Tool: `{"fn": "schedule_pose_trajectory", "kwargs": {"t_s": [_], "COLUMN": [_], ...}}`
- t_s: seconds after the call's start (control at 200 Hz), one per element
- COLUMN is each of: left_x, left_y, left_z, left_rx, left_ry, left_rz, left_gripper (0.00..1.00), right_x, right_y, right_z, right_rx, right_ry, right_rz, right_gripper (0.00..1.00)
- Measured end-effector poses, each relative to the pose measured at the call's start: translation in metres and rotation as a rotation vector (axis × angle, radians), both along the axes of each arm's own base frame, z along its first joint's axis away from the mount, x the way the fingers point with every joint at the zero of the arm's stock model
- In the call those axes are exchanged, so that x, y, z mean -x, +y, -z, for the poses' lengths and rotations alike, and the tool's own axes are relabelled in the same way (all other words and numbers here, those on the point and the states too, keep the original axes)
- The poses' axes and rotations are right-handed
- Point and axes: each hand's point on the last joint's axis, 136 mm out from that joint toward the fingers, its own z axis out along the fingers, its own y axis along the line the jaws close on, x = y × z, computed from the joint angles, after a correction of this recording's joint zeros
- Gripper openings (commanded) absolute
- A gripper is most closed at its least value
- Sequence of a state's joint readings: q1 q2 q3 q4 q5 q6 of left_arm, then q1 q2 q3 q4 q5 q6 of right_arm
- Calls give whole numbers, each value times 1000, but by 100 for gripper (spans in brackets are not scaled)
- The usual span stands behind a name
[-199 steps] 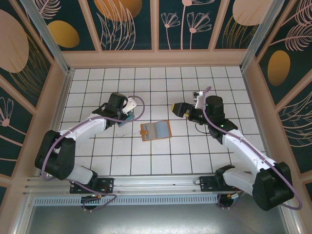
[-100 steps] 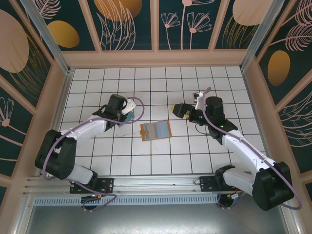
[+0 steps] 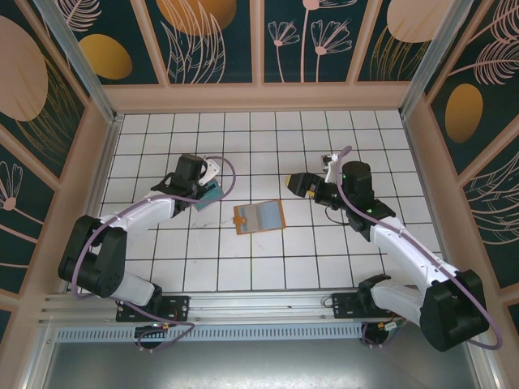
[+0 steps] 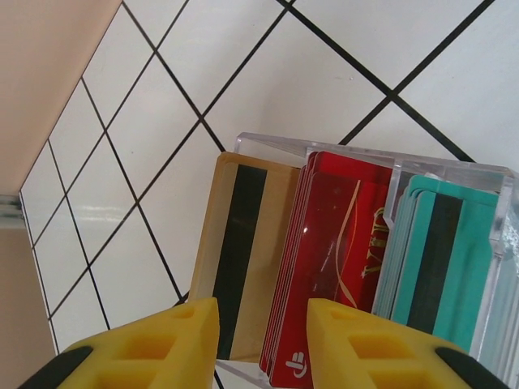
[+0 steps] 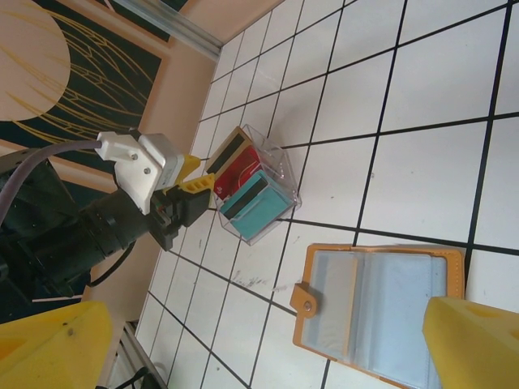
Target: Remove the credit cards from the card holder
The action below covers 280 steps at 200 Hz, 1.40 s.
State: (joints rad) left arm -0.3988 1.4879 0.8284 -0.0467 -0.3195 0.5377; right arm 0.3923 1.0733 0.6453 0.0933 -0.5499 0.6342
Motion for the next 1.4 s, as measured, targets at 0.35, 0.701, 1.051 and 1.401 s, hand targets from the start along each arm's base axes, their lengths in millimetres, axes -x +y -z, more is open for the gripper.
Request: {"fn": "schedule_pose_trajectory", "kwargs": {"t_s": [0.35, 0.701, 1.051, 1.401], "left_x": [-23, -34, -3, 48], "left_y": [-5, -8, -22, -45], "left_z": [-43, -107, -115, -37], "left_rx": [158, 402, 750, 1033], "left_ry": [-101, -174, -69, 245], "left_rz": [-130, -308, -432, -608], "left_gripper": [77, 99, 86, 72], "right_x": [0, -5, 0, 2], "right_y": [-1, 4, 23, 24], "right_z": [2, 31, 93, 149], "right_rx": [4, 106, 284, 377], "right_ry": [3, 53, 132, 238], "right_rz": [4, 21, -25, -26], "right_gripper": [99, 91, 34, 30]}}
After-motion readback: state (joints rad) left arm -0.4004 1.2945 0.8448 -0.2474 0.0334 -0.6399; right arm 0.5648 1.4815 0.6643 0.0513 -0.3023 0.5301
